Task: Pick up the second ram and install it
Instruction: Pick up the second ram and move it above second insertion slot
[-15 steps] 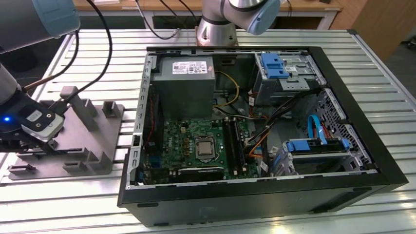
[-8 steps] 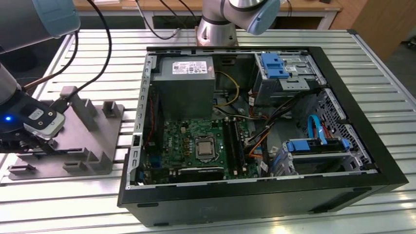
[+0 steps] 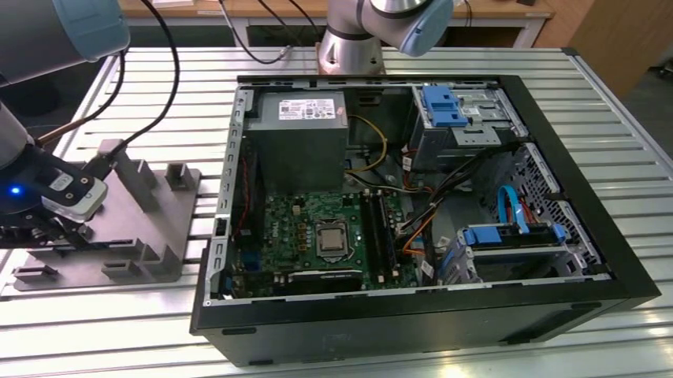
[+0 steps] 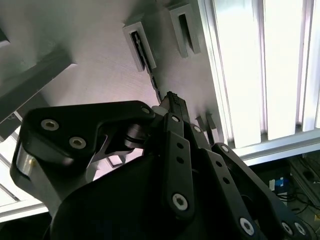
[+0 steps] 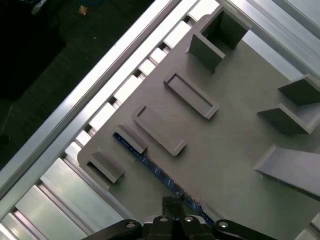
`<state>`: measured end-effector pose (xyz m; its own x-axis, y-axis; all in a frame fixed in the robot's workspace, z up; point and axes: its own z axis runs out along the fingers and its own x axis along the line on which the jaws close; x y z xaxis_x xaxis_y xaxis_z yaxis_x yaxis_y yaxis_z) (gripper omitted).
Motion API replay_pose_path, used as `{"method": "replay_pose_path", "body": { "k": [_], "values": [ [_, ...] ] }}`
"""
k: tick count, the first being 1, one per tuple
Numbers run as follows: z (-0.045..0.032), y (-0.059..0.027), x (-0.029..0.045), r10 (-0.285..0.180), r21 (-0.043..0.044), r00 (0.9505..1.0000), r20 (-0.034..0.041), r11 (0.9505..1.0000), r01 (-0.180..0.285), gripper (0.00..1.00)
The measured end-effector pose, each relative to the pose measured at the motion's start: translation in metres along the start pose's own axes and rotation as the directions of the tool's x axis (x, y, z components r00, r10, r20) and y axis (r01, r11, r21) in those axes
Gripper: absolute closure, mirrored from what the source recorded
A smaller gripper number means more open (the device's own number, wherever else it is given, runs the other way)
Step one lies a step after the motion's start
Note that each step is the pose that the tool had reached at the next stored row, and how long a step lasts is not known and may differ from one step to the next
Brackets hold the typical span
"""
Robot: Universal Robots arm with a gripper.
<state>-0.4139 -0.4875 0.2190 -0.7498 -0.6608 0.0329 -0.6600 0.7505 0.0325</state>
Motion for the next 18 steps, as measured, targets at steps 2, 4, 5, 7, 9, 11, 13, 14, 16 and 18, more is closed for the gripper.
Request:
{"method": "replay_pose_path", "body": {
  "k": [2,4,5,7,9,11,13,14,16,18],
  "values": [
    [0.0,0.0,0.0,-0.012,0.0004,0.9999,-0.0004,0.9999,0.012,0.9],
    [0.0,0.0,0.0,-0.024,0.0007,0.9997,-0.0008,0.9997,0.024,0.9],
    [0.0,0.0,0.0,-0.031,0.001,0.9995,-0.0011,0.9995,0.031,0.9],
    [0.0,0.0,0.0,-0.044,0.0014,0.999,-0.0015,0.999,0.044,0.9],
    [0.0,0.0,0.0,-0.057,0.0018,0.9984,-0.0019,0.9984,0.057,0.9],
    [0.0,0.0,0.0,-0.071,0.0023,0.9975,-0.0024,0.9975,0.071,0.9],
    [0.0,0.0,0.0,-0.084,0.0027,0.9964,-0.0029,0.9964,0.084,0.9],
    [0.0,0.0,0.0,-0.09,0.0028,0.9959,-0.0031,0.9959,0.09,0.9],
    [0.0,0.0,0.0,-0.1,0.0031,0.995,-0.0035,0.995,0.1,0.9],
    [0.0,0.0,0.0,-0.11,0.0034,0.9939,-0.0038,0.9939,0.11,0.9]
  ]
}}
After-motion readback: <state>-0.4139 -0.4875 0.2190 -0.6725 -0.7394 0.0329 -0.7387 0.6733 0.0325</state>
